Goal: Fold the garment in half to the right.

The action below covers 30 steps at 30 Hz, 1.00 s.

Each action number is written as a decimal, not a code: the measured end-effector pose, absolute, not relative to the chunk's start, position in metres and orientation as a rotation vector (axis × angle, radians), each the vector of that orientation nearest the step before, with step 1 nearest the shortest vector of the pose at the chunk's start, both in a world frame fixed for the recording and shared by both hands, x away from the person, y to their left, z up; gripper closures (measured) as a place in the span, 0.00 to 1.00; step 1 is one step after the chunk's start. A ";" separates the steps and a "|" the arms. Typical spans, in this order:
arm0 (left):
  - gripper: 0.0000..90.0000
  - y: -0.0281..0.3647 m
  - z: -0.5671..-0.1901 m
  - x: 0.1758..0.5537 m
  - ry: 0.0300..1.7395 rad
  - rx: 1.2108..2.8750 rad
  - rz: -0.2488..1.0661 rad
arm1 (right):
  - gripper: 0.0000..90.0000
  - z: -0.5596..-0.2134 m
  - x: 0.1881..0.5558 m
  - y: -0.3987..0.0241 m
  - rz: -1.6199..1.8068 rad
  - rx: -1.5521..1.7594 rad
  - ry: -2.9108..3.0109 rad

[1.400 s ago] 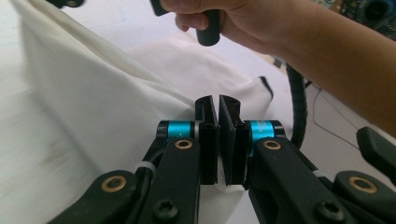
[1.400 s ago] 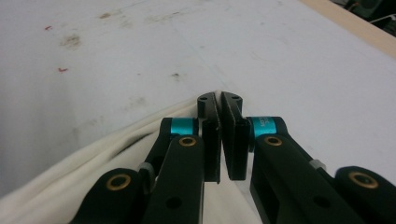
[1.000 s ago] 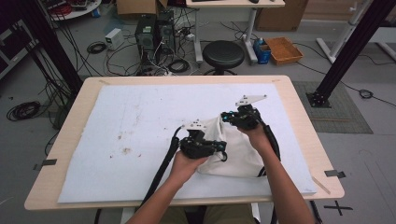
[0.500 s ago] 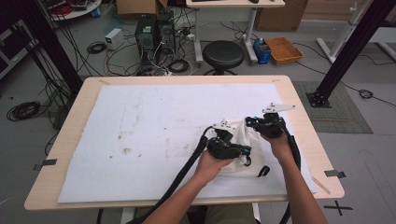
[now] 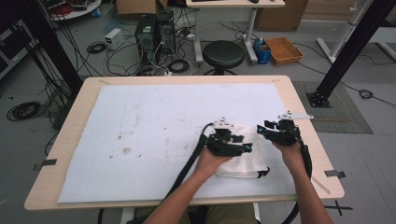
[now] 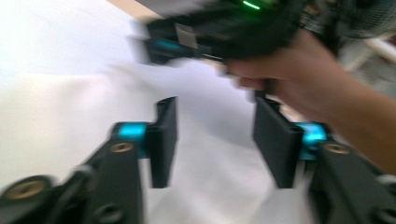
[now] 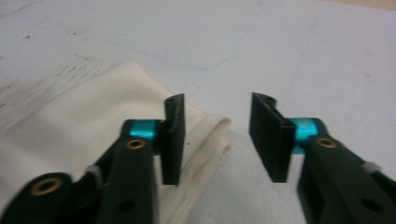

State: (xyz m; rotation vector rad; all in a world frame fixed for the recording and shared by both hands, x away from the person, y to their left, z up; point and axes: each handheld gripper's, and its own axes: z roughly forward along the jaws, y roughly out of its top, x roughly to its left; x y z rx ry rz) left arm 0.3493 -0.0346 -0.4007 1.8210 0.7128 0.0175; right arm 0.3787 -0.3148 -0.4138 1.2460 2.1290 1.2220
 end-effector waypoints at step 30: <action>0.42 0.202 -0.427 0.331 1.051 1.662 0.311 | 0.72 -0.399 0.347 -0.238 1.089 1.060 2.419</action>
